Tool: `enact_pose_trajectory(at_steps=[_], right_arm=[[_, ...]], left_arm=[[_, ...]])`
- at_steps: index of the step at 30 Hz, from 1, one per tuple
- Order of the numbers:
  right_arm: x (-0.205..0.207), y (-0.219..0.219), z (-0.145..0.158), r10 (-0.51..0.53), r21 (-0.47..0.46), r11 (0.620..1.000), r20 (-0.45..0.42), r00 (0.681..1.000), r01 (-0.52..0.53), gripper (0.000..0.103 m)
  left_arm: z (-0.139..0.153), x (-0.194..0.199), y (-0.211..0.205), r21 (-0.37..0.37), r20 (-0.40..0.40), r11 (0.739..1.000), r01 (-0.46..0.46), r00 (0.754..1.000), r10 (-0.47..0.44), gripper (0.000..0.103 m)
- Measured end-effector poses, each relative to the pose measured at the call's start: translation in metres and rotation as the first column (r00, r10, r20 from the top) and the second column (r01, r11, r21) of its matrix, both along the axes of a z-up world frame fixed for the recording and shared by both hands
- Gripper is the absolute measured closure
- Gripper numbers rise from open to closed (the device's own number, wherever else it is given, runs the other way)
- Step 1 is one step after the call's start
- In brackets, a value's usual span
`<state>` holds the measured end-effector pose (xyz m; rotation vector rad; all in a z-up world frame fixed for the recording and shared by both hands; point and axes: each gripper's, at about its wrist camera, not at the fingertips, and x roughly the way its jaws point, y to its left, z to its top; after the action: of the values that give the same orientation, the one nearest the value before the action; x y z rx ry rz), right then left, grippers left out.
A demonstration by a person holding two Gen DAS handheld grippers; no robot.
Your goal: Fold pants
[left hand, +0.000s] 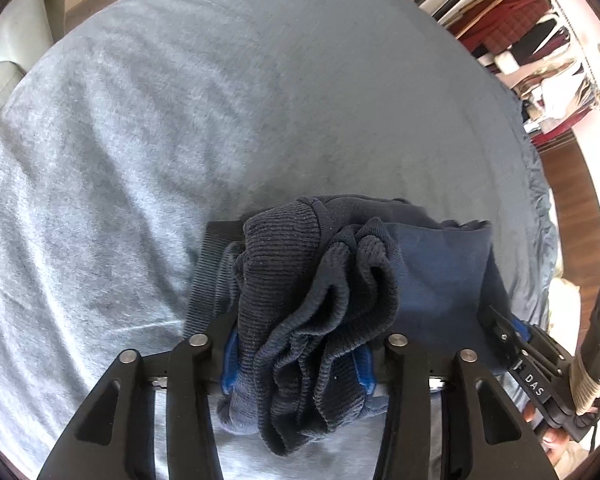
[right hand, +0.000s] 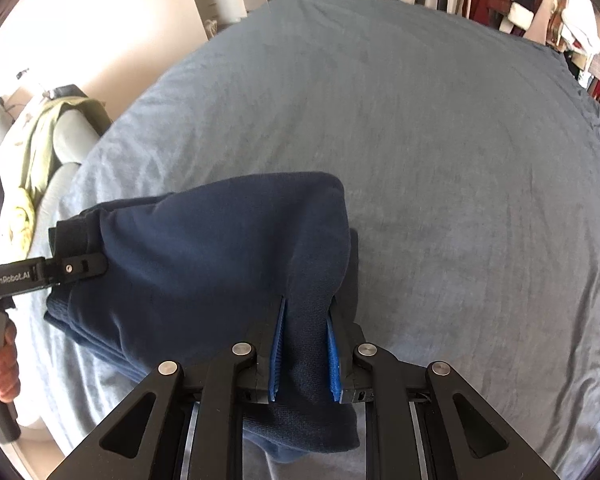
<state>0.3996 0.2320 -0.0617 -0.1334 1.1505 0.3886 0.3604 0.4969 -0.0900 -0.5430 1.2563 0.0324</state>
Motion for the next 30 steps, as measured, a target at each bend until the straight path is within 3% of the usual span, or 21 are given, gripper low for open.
enact_pose_trajectory(at_steps=[2,4,6,12,18,22,23,27,30], right_arm=[[-0.001,0.001,-0.005,-0.01,-0.02,1.0,-0.016,1.0,0.01,0.077],[-0.002,0.0,-0.01,-0.035,-0.051,0.998,-0.034,0.999,0.033,0.065],[-0.005,-0.005,-0.01,-0.068,-0.086,0.994,-0.035,0.997,0.064,0.054],[-0.017,-0.022,-0.008,-0.144,-0.12,0.984,-0.083,0.986,0.134,0.053],[-0.029,-0.033,0.008,-0.136,-0.138,0.982,-0.065,0.988,0.126,0.053],[-0.038,-0.041,0.027,-0.113,-0.099,0.989,-0.028,0.993,0.11,0.053],[-0.04,-0.041,0.03,-0.108,-0.088,0.991,-0.022,0.994,0.105,0.053],[-0.043,-0.04,0.036,-0.09,-0.023,0.996,-0.01,0.996,0.089,0.053],[-0.04,-0.042,0.029,-0.087,0.011,0.996,-0.022,0.996,0.087,0.053]], left_arm=[[0.003,0.0,0.0,0.055,-0.012,0.998,0.023,1.0,-0.022,0.045],[0.01,-0.001,-0.001,0.115,-0.022,0.992,0.052,0.999,-0.05,0.034],[0.016,-0.002,-0.005,0.168,-0.036,0.981,0.093,0.995,-0.088,0.032],[0.034,-0.004,-0.016,0.263,-0.074,0.95,0.166,0.986,-0.151,0.029],[0.073,-0.014,-0.033,0.412,-0.049,0.884,0.221,0.974,-0.22,0.028],[0.092,-0.023,-0.04,0.505,-0.002,0.837,0.214,0.969,-0.246,0.022],[0.094,-0.023,-0.04,0.5,-0.003,0.839,0.216,0.969,-0.247,0.022],[0.089,-0.028,-0.04,0.404,0.019,0.891,0.21,0.971,-0.238,0.023],[0.068,-0.032,-0.041,0.356,-0.003,0.913,0.198,0.977,-0.211,0.023]])
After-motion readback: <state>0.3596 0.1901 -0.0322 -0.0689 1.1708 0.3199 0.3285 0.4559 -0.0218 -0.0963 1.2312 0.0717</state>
